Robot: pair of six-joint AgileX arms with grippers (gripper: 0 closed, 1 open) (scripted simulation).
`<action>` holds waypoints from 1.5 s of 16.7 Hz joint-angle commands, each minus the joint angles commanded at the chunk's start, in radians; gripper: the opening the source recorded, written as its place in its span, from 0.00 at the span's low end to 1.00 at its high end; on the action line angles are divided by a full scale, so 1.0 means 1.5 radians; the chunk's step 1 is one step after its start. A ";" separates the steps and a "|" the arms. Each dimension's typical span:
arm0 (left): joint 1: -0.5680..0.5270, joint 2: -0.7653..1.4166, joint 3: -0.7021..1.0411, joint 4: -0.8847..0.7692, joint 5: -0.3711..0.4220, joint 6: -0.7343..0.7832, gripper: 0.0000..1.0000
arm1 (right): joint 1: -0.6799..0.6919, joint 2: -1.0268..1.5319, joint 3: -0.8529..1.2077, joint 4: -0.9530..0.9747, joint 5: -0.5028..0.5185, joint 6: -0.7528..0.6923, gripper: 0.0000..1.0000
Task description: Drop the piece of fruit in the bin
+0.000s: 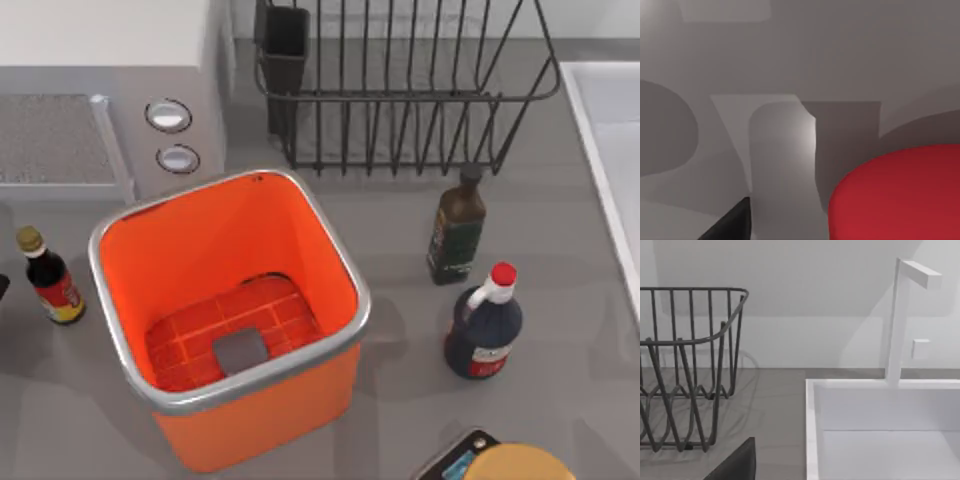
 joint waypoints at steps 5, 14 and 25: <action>0.000 0.000 0.000 0.000 0.000 0.000 0.62 | 0.000 0.000 0.000 0.000 0.000 0.000 1.00; 0.000 0.000 0.000 0.000 0.000 0.000 0.00 | 0.000 0.000 0.000 0.000 0.000 0.000 1.00; -0.007 -0.041 -0.008 -0.038 0.008 -0.005 0.00 | 0.000 0.000 0.000 0.000 0.000 0.000 1.00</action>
